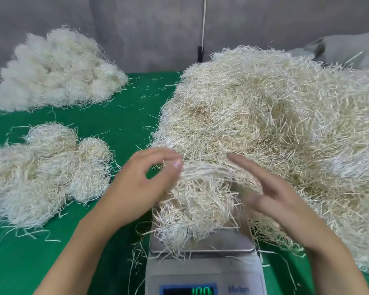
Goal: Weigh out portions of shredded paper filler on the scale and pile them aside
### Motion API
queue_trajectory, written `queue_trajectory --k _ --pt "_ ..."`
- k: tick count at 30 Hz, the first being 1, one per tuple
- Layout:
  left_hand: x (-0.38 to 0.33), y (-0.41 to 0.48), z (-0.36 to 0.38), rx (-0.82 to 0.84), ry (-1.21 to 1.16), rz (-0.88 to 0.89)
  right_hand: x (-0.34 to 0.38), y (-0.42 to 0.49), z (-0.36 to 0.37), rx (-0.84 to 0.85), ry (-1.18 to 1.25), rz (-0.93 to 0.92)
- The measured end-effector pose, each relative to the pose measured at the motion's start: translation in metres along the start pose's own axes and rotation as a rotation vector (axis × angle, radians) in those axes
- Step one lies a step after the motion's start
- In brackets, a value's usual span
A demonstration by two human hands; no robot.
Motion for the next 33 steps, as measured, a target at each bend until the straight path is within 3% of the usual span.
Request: queue_trajectory --k 4,12,26,33 --pt "-0.015 0.024 -0.013 -0.059 -0.055 0.064 -0.002 -0.002 -0.010 -0.282 0.353 -0.072" --pt "-0.022 0.053 -0.008 0.178 -0.058 0.133 0.008 -0.009 0.000 -0.497 0.342 -0.049" --pt "-0.012 0.060 0.013 0.332 -0.022 0.219 0.026 -0.002 0.021 -0.464 0.300 0.045" --pt "-0.008 0.061 0.009 0.271 -0.062 0.237 0.023 -0.002 0.025 -0.460 0.274 0.052"
Point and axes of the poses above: each hand's wrist, its own y-axis towards the middle knuckle, its own z-axis out of the palm, x = y × z, the point moved 1 cm from there along y, towards the middle knuckle, and after that the axes turned 6 degrees about z, right-handed, at the moved point
